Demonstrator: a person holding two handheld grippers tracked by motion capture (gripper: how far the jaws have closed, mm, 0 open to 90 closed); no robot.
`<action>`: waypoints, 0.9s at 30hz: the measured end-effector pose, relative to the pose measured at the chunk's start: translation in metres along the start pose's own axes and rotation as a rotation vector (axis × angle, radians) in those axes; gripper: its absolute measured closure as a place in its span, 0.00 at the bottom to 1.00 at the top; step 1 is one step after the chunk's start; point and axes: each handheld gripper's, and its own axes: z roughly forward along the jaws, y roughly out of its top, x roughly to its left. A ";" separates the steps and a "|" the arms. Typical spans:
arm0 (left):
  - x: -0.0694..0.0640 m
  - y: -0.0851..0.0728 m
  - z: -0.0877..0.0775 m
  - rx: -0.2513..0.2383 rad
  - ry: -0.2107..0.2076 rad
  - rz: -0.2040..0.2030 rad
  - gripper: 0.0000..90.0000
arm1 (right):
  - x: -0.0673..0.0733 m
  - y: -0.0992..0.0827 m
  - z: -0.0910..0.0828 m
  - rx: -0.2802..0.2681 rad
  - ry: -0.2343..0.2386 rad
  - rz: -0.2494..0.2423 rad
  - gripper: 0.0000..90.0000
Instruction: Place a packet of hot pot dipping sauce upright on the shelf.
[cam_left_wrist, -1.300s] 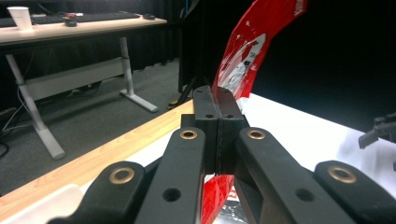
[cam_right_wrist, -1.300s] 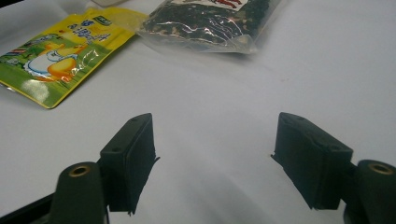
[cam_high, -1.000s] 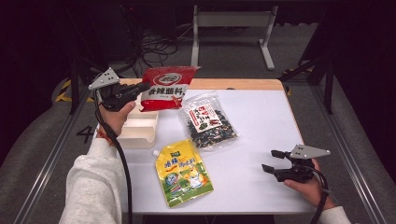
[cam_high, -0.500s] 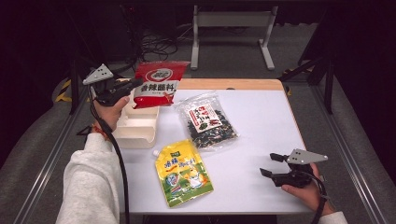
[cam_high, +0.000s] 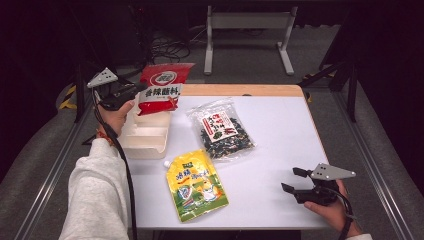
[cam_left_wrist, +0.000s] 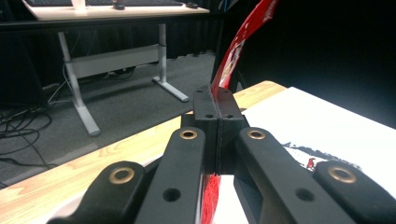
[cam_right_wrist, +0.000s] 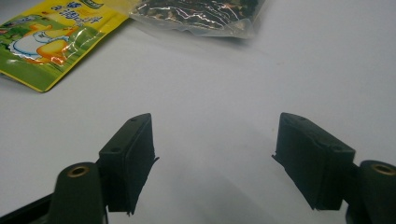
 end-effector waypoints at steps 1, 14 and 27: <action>0.001 0.000 0.000 0.000 0.004 0.000 1.00 | 0.000 -0.001 0.000 0.003 0.000 0.002 0.31; 0.017 -0.005 0.004 0.014 0.036 -0.006 1.00 | 0.000 -0.007 -0.002 0.019 -0.013 0.027 0.31; 0.025 -0.033 0.016 0.070 0.065 -0.032 0.99 | 0.004 -0.007 0.001 0.030 -0.001 0.013 0.31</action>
